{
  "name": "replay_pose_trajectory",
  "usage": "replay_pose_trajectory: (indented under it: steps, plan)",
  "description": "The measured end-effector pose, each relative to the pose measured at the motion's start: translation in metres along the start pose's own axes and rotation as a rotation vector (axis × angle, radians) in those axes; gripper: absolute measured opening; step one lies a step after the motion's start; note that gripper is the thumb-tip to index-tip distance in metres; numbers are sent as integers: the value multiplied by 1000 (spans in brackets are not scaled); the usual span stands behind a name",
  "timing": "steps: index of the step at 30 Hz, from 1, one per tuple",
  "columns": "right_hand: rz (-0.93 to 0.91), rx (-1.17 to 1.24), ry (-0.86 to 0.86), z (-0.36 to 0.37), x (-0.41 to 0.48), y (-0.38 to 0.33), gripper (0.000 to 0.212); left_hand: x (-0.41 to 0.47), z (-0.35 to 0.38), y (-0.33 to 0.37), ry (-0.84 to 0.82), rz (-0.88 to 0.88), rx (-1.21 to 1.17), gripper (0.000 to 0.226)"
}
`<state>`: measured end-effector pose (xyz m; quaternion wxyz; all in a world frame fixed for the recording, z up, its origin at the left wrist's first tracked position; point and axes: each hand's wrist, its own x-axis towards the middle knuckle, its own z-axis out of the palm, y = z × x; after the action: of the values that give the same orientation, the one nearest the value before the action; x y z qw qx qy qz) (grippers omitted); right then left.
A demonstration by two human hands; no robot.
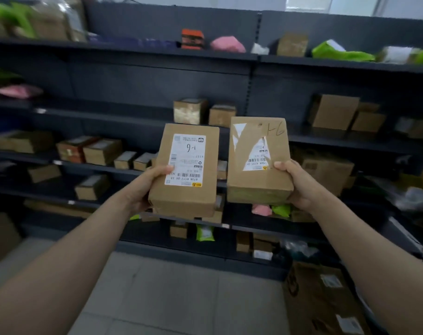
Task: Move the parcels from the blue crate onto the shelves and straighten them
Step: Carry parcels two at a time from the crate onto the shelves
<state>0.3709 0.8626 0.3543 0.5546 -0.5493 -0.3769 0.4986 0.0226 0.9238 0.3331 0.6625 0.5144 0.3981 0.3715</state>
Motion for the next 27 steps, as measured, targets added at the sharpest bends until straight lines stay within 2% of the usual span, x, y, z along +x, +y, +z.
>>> replay_pose_trajectory:
  steps: [6,10,18,23,27]
  plan:
    - [-18,-58,-120,104,77,-17,62,12,-88,30,224,69,21,62]
    - [-43,-83,-143,187,134,-24,71,36,-159,55,302,96,41,68]
    - [-30,-57,-147,301,233,-39,58,117,-286,109,327,82,-4,74]
    - [-16,-109,-120,340,296,-48,64,182,-338,124,342,80,-40,79]
    - [9,-112,-104,365,356,-55,42,241,-371,134,371,86,-35,69]
